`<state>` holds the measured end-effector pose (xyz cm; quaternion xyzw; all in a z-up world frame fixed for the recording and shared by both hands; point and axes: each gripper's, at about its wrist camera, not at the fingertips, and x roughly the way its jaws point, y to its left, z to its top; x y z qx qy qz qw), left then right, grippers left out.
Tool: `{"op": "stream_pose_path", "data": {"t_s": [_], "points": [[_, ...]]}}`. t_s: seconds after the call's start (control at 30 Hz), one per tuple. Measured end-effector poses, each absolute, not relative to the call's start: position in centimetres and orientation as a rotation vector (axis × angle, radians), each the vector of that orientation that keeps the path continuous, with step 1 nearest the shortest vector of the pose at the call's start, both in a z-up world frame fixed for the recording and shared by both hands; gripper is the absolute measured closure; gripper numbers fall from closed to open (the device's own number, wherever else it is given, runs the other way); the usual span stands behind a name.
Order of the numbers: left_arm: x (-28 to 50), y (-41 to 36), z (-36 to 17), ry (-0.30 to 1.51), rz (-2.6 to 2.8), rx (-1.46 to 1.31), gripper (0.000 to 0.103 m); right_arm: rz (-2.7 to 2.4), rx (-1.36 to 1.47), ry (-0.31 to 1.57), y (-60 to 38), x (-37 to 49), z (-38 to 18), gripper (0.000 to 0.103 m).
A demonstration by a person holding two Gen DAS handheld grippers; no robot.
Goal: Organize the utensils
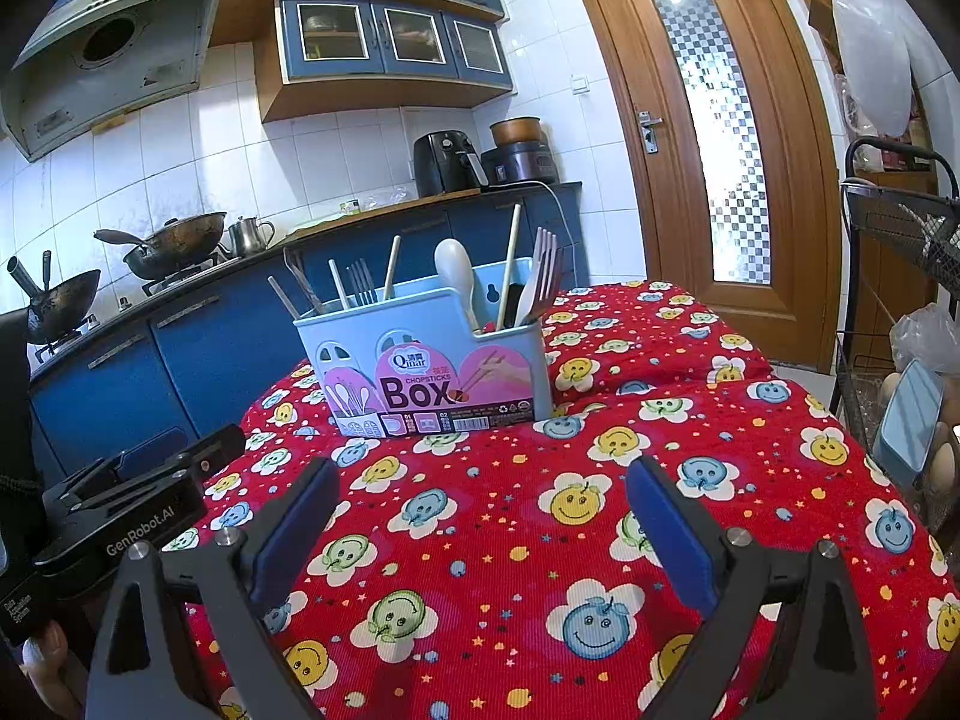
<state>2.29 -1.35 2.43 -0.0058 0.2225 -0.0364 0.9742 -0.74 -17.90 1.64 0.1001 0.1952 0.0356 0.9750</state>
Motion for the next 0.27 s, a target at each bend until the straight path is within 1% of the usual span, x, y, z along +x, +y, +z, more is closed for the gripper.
{"op": "stream_pose_path", "data": {"t_s": [0.27], "points": [[2.36,-1.31,2.69,0.449,-0.069,-0.014,0.039,0.070,0.206,0.395,-17.94,-0.73,1.57,0.005]]}}
